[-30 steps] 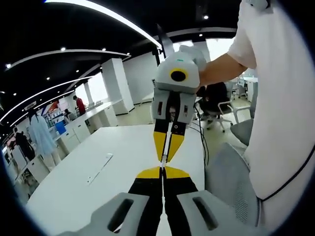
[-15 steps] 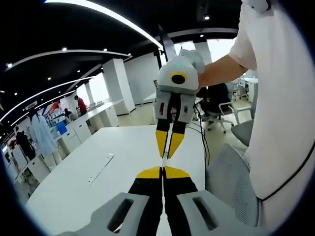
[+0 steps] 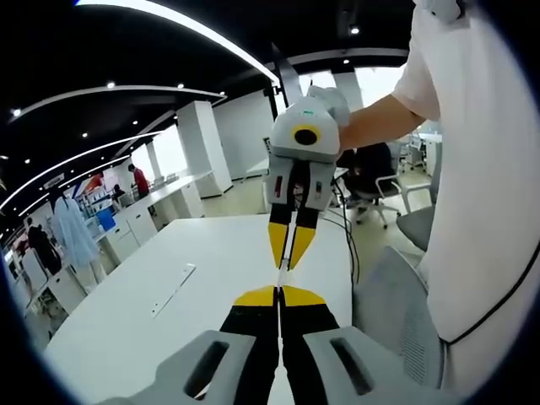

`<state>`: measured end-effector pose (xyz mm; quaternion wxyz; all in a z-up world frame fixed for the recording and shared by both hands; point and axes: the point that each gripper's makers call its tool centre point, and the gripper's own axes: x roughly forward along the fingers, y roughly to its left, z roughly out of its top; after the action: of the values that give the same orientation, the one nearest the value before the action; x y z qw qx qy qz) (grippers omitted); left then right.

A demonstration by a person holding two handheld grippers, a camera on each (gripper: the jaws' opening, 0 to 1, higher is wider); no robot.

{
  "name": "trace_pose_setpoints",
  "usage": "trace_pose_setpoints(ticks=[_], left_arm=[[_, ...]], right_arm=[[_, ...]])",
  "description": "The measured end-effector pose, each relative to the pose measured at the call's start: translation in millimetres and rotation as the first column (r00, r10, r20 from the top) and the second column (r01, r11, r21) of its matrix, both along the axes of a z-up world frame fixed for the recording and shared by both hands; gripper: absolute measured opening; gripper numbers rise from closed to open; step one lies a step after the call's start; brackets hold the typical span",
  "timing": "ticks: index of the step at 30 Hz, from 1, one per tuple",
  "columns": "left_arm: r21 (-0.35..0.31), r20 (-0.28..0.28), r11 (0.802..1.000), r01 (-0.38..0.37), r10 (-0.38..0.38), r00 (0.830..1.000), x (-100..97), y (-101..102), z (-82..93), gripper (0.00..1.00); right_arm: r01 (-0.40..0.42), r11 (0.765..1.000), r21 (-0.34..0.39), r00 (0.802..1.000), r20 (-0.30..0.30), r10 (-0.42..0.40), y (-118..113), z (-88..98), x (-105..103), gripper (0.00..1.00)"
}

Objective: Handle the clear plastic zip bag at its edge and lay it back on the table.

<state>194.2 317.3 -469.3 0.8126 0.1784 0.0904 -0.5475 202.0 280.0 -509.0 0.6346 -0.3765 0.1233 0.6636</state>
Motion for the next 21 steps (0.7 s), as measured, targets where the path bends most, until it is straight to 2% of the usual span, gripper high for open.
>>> trace_pose_setpoints(ticks=[21], left_arm=[[-0.003,0.007,1.0,-0.015,0.015,1.0,2.2,6,3.0,0.0]], right_arm=[[0.032,0.999,-0.026,1.0,0.002,-0.031,-15,-5.2,6,0.0]])
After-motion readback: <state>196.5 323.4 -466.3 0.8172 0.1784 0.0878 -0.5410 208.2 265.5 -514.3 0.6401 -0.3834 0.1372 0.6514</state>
